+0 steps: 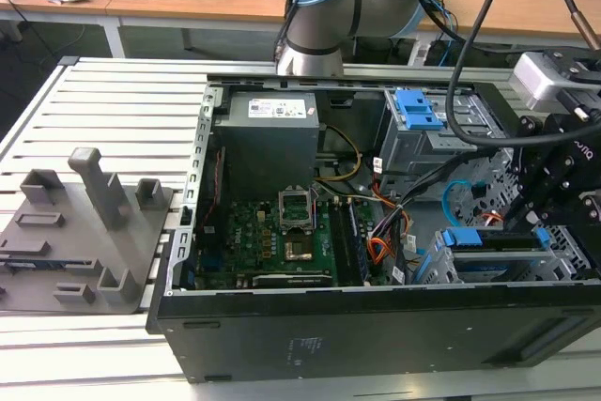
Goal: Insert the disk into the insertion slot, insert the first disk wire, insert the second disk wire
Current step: 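Insert the first disk wire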
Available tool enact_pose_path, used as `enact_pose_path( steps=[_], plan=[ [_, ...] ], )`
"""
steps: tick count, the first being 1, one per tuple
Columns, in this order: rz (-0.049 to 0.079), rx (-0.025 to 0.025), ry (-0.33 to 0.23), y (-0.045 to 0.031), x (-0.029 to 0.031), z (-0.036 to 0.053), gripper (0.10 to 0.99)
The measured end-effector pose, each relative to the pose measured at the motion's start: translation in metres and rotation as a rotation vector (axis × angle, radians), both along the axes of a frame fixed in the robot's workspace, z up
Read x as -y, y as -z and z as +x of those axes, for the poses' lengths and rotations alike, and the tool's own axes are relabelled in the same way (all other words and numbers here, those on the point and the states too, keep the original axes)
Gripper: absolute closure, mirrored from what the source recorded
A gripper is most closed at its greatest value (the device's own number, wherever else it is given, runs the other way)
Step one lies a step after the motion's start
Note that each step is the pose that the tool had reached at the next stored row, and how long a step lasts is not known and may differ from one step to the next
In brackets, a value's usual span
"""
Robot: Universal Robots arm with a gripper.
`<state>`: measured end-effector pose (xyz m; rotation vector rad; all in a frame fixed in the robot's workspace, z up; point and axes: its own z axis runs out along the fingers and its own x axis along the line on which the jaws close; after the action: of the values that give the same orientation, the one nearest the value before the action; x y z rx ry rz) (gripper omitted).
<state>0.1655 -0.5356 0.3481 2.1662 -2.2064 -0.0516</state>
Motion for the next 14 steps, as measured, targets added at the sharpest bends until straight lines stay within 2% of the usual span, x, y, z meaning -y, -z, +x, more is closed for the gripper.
enact_pose_path(
  steps=[5,8,14],
  plan=[
    [0.0,0.0,0.0,0.0007,0.0,0.0007,0.902],
    [0.004,-0.0003,0.0,0.0039,-0.0014,0.0044,0.902],
    [0.007,-0.0004,0.0,0.009,-0.0005,0.005,0.902]
  ],
)
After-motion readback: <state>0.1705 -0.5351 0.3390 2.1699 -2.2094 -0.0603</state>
